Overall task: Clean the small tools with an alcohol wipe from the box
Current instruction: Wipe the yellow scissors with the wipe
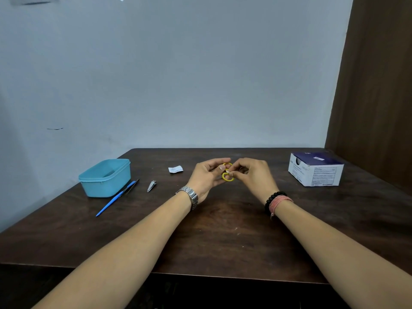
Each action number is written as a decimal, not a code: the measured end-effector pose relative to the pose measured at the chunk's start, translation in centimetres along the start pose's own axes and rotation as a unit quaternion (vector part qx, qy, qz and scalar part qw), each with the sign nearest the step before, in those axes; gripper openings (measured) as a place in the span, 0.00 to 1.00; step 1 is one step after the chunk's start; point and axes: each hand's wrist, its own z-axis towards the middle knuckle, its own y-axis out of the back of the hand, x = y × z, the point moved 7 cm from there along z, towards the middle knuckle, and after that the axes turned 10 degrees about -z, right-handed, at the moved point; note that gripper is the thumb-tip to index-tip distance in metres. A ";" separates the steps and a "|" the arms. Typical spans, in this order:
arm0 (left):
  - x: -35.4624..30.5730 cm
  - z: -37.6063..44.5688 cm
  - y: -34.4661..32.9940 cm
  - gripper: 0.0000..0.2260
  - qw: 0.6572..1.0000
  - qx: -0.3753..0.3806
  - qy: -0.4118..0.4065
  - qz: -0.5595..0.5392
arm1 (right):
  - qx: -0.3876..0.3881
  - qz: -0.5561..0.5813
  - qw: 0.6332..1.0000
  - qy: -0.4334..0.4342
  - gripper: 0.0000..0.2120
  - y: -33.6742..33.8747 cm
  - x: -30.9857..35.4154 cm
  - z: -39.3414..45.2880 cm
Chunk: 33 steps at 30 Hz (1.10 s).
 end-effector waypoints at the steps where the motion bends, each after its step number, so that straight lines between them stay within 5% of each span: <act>1: -0.1 0.0 0.0 0.10 1.000 -0.003 -0.003 0.001 | -0.002 0.003 1.000 -0.001 0.03 0.0 0.1 0.0; 33: -1.5 0.1 0.7 0.09 0.998 -0.054 -0.036 0.024 | -0.033 -0.027 0.995 -0.092 0.04 1.7 -2.7 0.3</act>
